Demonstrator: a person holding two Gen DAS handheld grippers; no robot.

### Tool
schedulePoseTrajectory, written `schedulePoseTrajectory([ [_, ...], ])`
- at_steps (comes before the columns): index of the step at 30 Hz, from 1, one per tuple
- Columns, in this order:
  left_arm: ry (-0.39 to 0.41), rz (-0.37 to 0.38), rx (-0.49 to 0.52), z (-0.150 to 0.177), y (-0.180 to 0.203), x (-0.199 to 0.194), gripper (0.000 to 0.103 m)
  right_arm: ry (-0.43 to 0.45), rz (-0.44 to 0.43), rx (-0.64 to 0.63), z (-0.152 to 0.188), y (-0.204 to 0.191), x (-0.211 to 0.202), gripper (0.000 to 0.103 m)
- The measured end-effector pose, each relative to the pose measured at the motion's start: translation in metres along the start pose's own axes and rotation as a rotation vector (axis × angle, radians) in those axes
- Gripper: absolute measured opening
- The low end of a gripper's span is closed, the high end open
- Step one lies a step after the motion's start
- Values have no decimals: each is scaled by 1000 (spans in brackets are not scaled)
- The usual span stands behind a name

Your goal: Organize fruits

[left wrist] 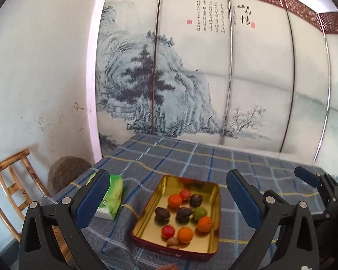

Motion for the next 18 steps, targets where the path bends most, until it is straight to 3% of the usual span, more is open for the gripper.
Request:
schedulePoseTrajectory([
  [6, 6, -16, 48, -12, 13, -4, 103, 76, 64, 4, -15, 5, -22, 98],
  [18, 76, -10, 72, -24, 25, -27, 103, 149, 102, -6, -29, 7, -55, 100],
])
Point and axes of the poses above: each gripper's, at about its wrist camera, not at the fingertips, and x roughly the way its jaws point, y to its right, z to its underside, the point moved 5 cm from there along x, roughly the way its jaws point, and after that the axes turned 6 degrees about z, right-handed, at the moved point
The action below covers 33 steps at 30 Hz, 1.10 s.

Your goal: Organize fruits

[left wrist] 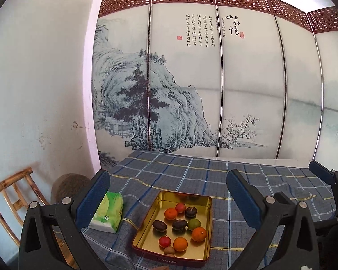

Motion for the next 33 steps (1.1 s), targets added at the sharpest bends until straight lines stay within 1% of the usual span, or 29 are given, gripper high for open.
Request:
schedulePoseTrajectory([
  [4, 15, -12, 13, -2, 4, -4, 103, 13, 8, 3, -4, 2, -7, 101],
  [9, 10, -7, 19, 0, 6, -4, 103, 20, 12, 15, -5, 4, -10, 102],
  [20, -32, -5, 0, 10, 6, 1, 103, 7, 17, 6, -1, 5, -12, 103],
  [27, -73, -12, -3, 20, 5, 9, 103, -21, 14, -1, 7, 6, -7, 103],
  [33, -93, -18, -12, 25, 3, 12, 103, -39, 8, 0, 11, 6, -4, 103],
])
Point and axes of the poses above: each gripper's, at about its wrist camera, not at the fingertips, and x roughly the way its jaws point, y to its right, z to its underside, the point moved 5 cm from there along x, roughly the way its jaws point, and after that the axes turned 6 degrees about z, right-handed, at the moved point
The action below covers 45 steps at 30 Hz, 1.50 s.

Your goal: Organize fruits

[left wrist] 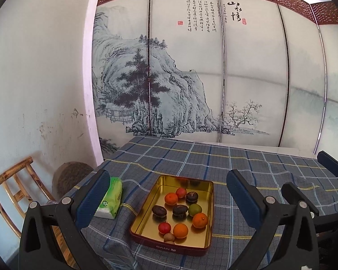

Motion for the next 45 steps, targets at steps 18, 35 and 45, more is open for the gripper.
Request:
schedulePoseTrajectory([
  [18, -22, -5, -15, 5, -5, 3, 103, -6, -7, -10, 1, -4, 1, 103],
  [35, -26, -10, -17, 11, -7, 3, 103, -13, -10, -14, 5, -9, 3, 103],
  [45, -28, -11, -15, 10, -7, 4, 103, -15, -10, -14, 7, -11, 3, 103],
])
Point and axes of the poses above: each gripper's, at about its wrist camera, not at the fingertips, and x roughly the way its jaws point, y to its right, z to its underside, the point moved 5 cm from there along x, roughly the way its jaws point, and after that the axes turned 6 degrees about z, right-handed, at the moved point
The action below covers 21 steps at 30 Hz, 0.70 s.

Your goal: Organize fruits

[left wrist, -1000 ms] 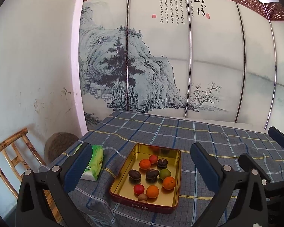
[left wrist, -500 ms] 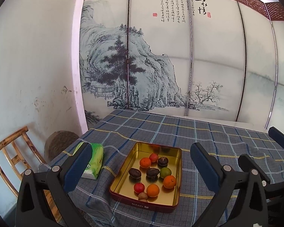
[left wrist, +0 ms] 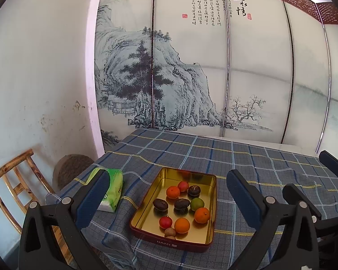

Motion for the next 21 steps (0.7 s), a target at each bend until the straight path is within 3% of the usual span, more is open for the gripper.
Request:
schedulePoseTrajectory([
  [21, -11, -2, 0, 12, 0, -3, 103, -5, -4, -3, 6, -6, -2, 103],
])
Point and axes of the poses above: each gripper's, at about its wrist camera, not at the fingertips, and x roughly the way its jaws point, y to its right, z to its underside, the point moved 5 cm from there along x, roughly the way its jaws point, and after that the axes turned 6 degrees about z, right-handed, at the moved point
